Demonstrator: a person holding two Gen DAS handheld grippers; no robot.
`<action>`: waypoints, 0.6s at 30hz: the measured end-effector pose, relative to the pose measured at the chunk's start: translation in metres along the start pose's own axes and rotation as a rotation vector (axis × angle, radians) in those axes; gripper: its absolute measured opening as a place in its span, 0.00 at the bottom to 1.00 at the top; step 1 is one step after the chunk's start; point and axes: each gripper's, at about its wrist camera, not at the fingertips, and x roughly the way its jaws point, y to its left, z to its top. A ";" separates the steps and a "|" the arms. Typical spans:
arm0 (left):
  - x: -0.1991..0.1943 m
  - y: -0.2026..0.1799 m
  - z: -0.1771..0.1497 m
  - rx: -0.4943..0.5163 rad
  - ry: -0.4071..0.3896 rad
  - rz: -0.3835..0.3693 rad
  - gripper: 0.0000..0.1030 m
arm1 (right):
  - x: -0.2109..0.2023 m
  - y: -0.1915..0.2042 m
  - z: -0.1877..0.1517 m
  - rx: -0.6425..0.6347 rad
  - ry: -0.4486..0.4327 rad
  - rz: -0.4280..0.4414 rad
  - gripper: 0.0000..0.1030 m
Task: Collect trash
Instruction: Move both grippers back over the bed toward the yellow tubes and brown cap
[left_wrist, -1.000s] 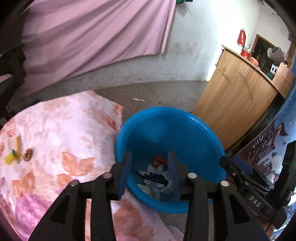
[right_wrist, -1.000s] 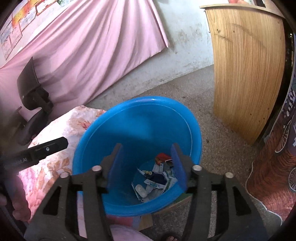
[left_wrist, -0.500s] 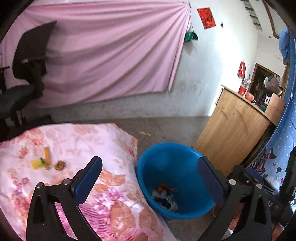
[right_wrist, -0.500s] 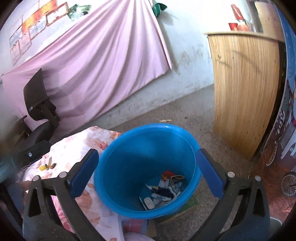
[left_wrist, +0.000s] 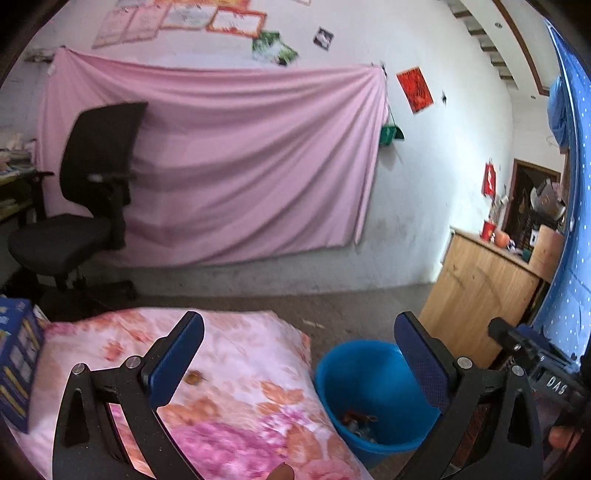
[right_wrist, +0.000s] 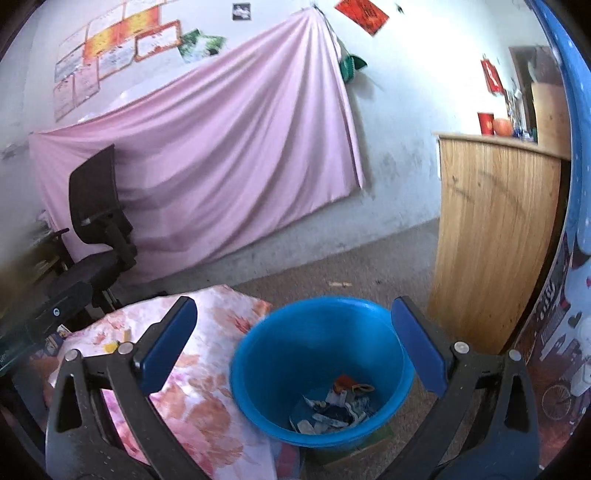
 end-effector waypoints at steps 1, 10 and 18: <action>-0.008 0.005 0.003 0.001 -0.021 0.013 0.98 | -0.005 0.005 0.004 -0.007 -0.018 0.003 1.00; -0.083 0.048 0.018 -0.002 -0.233 0.129 0.98 | -0.046 0.056 0.031 -0.058 -0.211 0.039 1.00; -0.125 0.080 0.015 0.003 -0.323 0.225 0.98 | -0.072 0.096 0.035 -0.058 -0.383 0.100 1.00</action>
